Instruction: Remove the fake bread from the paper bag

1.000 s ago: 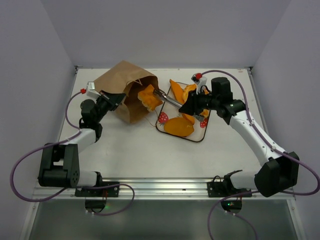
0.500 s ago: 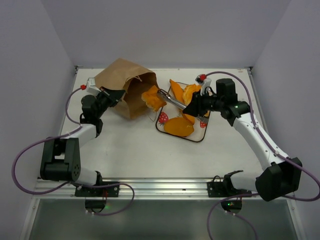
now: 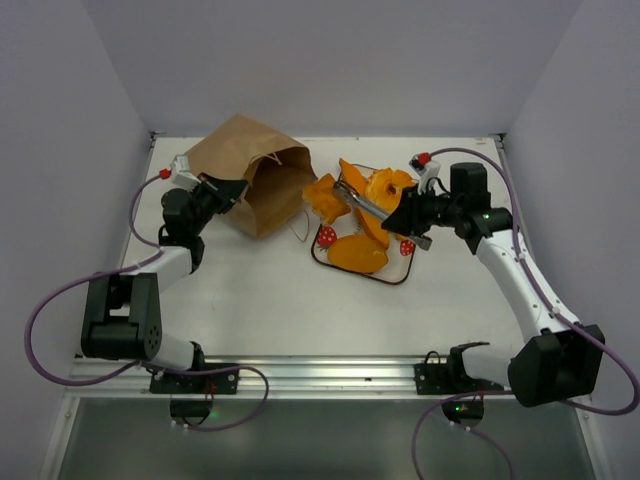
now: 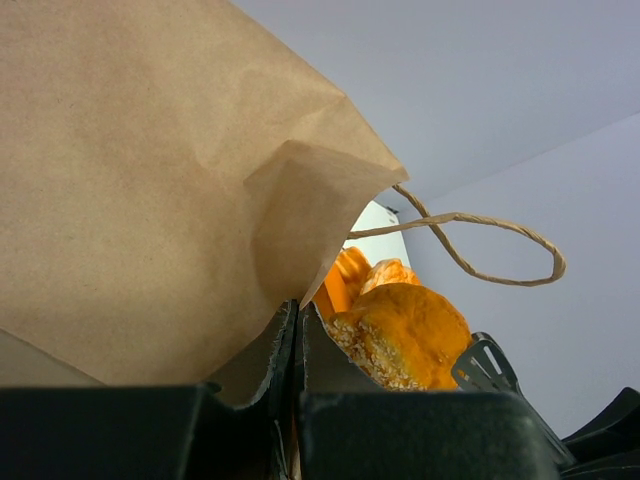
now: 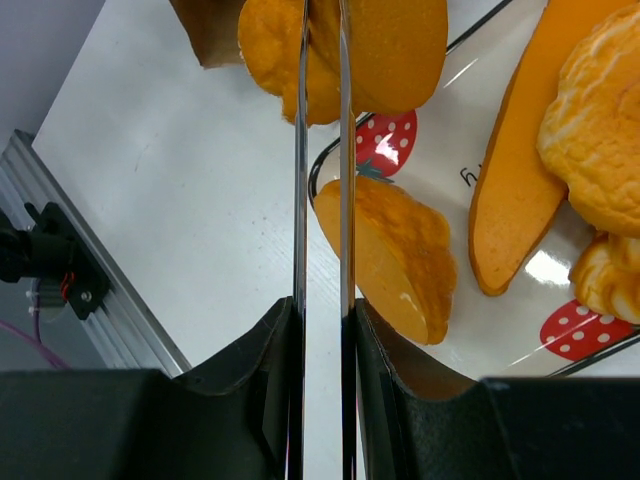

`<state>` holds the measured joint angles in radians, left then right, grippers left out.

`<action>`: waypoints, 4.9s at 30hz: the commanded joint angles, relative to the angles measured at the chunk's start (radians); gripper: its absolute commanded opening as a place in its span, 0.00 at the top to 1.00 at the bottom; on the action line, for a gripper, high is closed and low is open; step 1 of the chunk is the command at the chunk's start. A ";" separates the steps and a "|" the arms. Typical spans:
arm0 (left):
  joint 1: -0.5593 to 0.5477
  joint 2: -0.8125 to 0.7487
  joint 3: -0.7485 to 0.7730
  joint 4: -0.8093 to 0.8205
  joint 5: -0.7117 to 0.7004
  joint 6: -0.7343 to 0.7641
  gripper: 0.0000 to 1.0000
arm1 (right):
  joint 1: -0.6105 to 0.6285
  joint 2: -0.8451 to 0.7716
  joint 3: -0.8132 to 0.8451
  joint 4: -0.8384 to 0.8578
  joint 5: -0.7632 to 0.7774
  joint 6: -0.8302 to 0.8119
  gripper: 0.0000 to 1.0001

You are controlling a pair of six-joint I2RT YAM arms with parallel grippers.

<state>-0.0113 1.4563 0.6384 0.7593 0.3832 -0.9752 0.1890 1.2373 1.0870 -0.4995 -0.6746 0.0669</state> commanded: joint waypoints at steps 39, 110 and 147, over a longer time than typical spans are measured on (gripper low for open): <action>0.070 -0.154 -0.009 -0.091 0.033 0.107 0.98 | -0.123 0.044 -0.093 -0.070 -0.048 -0.226 0.71; 0.079 -0.402 0.262 -0.477 0.163 0.621 0.97 | -0.341 -0.090 -0.064 0.030 -0.246 -0.101 0.57; 0.120 -0.151 0.333 -0.399 0.189 0.193 0.60 | -0.395 -0.113 -0.076 0.044 -0.278 -0.081 0.57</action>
<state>0.1043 1.3205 0.9321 0.3290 0.5613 -0.7712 -0.1986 1.1557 1.0103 -0.4915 -0.9119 -0.0250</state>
